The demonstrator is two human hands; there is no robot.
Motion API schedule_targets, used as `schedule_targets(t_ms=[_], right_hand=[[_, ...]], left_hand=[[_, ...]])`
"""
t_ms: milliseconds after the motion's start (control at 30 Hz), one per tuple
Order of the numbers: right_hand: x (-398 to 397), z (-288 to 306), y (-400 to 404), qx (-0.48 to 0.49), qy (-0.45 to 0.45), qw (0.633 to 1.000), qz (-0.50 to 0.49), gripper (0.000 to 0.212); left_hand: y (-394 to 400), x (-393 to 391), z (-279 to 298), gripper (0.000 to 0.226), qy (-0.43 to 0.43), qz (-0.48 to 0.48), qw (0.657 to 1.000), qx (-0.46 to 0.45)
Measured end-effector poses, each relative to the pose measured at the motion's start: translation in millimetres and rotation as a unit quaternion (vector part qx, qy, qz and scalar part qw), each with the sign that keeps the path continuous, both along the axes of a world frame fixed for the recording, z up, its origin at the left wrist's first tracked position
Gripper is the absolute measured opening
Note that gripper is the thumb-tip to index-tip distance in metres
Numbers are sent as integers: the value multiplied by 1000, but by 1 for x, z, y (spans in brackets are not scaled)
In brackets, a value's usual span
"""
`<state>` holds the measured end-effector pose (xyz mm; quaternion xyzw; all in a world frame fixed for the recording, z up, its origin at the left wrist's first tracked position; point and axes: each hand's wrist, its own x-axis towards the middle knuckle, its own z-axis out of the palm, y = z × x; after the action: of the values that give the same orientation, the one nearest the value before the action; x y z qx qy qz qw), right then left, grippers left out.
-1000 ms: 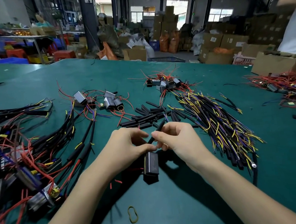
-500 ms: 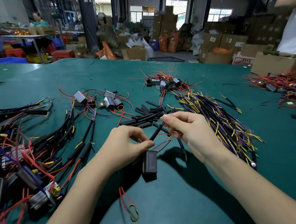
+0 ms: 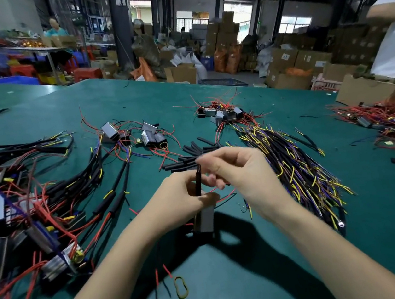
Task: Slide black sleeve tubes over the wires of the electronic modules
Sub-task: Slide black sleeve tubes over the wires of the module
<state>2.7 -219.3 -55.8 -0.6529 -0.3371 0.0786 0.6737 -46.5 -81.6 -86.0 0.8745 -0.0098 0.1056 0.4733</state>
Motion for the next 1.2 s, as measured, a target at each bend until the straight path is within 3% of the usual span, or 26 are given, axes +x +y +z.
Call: schedule_targets(t_ms=[67, 133, 200, 267, 300, 400, 467, 533, 633, 700, 767, 867, 1033, 1200], right_hand=[[19, 10, -7, -8, 19, 999, -50, 28], [47, 14, -18, -81, -8, 977, -197, 32], [75, 6, -30, -306, -113, 896, -301, 31], [91, -8, -35, -507, -150, 799, -286, 21], [94, -15, -35, -562, -160, 765, -273, 18], [97, -26, -30, -594, -217, 727, -266, 11], [96, -28, -26, -589, -253, 719, -268, 19], [94, -26, -27, -566, -261, 732, -273, 13], [82, -17, -37, -406, -193, 835, -318, 5], [62, -10, -42, -241, -59, 924, -289, 7], [41, -10, -48, -122, 94, 968, -198, 13], [19, -15, -54, -85, 169, 971, -145, 17], [9, -20, -49, -85, 46, 986, -137, 10], [7, -21, -42, -42, 29, 988, -148, 9]], left_hand=[[0, 0, 0, 12, 23, -2, 999, -38], [0, 0, 1, 14, 31, 1, 999, -45], [1, 0, 3, 20, 36, 6, 998, -46], [2, 0, 4, 23, 44, 12, 998, -46], [1, 0, 4, 24, 48, 11, 998, -50], [-2, -1, 5, 22, 54, -1, 994, -94], [-3, -2, 4, 24, 53, -13, 992, -110], [-3, -2, 2, 18, 48, -16, 993, -104], [-2, -1, 1, 16, 35, -17, 995, -96], [-3, -2, 0, 15, 18, -18, 994, -110], [-5, -1, 1, 15, 3, -12, 992, -129], [-7, -1, 1, 16, -15, -4, 989, -149], [-7, -2, 2, 16, -29, -15, 984, -173], [-10, -3, 4, 14, -25, -32, 985, -169]])
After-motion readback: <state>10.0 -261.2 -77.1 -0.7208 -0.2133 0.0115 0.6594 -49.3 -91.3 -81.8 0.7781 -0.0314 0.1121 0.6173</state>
